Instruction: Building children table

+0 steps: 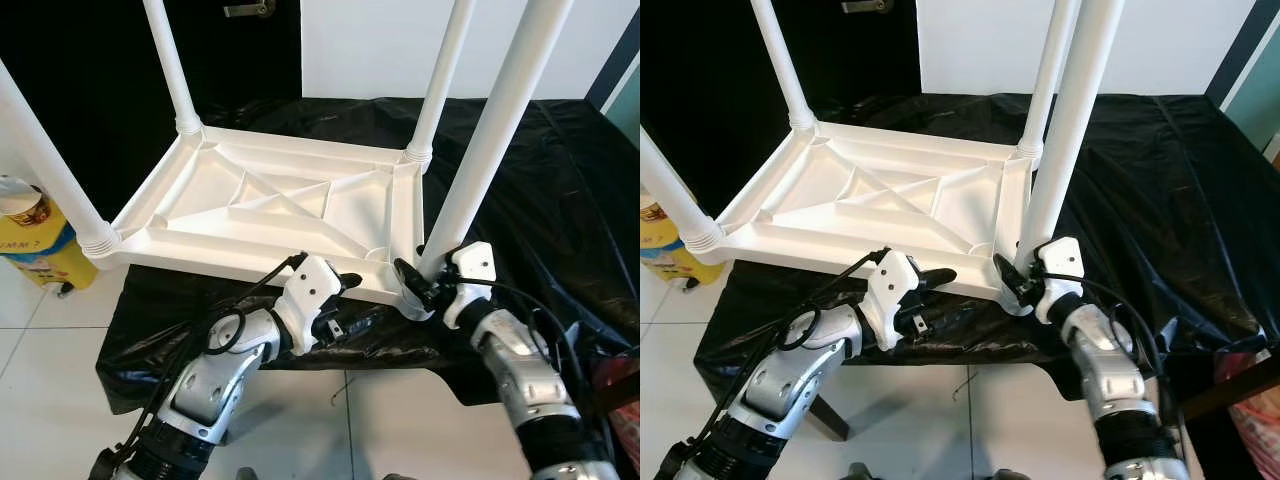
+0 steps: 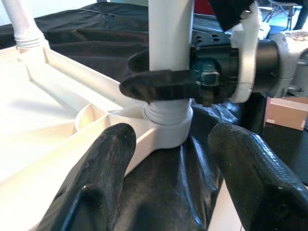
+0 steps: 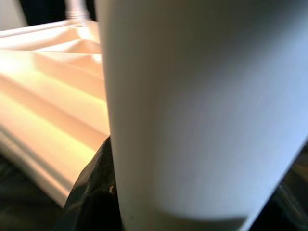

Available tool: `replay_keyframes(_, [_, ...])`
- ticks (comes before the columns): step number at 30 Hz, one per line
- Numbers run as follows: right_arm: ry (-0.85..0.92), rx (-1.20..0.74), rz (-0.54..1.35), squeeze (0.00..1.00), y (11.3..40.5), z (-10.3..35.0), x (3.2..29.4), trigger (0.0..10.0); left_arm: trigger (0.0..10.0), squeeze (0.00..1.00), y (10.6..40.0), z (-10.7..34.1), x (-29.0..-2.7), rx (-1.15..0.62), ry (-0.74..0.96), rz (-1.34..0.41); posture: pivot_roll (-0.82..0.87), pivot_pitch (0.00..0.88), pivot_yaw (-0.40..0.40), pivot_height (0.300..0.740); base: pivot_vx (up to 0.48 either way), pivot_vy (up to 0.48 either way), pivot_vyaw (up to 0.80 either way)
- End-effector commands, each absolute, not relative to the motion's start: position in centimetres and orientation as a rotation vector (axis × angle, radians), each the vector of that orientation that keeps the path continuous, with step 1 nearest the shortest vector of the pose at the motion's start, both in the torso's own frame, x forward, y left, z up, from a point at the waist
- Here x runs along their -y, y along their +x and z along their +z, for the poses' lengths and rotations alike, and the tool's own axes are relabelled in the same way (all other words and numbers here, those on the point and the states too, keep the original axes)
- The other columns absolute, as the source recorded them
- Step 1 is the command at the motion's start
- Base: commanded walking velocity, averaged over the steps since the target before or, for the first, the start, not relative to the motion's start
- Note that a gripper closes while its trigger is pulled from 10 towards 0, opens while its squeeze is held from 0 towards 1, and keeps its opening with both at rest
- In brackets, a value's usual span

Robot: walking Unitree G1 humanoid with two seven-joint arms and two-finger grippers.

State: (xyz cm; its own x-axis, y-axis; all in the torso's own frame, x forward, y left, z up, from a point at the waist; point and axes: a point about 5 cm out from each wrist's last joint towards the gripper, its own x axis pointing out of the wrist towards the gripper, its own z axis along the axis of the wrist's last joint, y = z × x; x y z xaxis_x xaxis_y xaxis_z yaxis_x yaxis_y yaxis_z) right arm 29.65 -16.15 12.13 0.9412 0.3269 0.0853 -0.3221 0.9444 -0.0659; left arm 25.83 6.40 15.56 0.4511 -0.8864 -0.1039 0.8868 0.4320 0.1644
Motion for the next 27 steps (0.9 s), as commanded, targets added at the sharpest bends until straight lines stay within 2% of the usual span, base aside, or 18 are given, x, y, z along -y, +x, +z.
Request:
replay_keyframes(1, [-0.063, 0.017, 0.189, 0.0, 29.2, 10.6, 17.5, 10.0, 10.0, 0.0, 26.2, 15.6, -6.7, -0.009, 0.215, -1.071, -0.02, 0.108, -0.034, 0.74, 0.0, 0.0, 0.0])
replay_keyframes(4, [-0.046, 0.01, 0.115, 0.0, 28.9, 10.3, 17.2, 10.0, 10.0, 0.0, 26.4, 15.7, -6.9, -0.009, 0.224, -1.067, -0.02, 0.101, -0.032, 0.74, 0.0, 0.0, 0.0])
replay_keyframes(7, [-0.006, 0.007, 0.004, 0.0, 28.1, 9.8, 15.2, 10.0, 10.0, 0.0, 26.7, 15.8, -7.1, -0.005, 0.231, -1.057, -0.03, 0.096, -0.033, 0.74, 0.0, 0.0, 0.0])
replay_keyframes(15, [0.069, 0.003, 0.025, 0.0, 28.0, 9.9, 13.0, 10.0, 10.0, 0.0, 26.6, 15.6, -7.0, 0.0, 0.201, -1.047, -0.04, 0.087, -0.025, 0.74, 0.0, 0.0, 0.0])
replay_keyframes(27, [0.047, 0.012, 0.008, 0.0, 28.0, 10.4, 12.7, 10.0, 10.0, 0.0, 26.4, 15.6, -7.0, -0.003, 0.196, -1.051, -0.03, 0.079, -0.027, 0.74, 0.0, 0.0, 0.0])
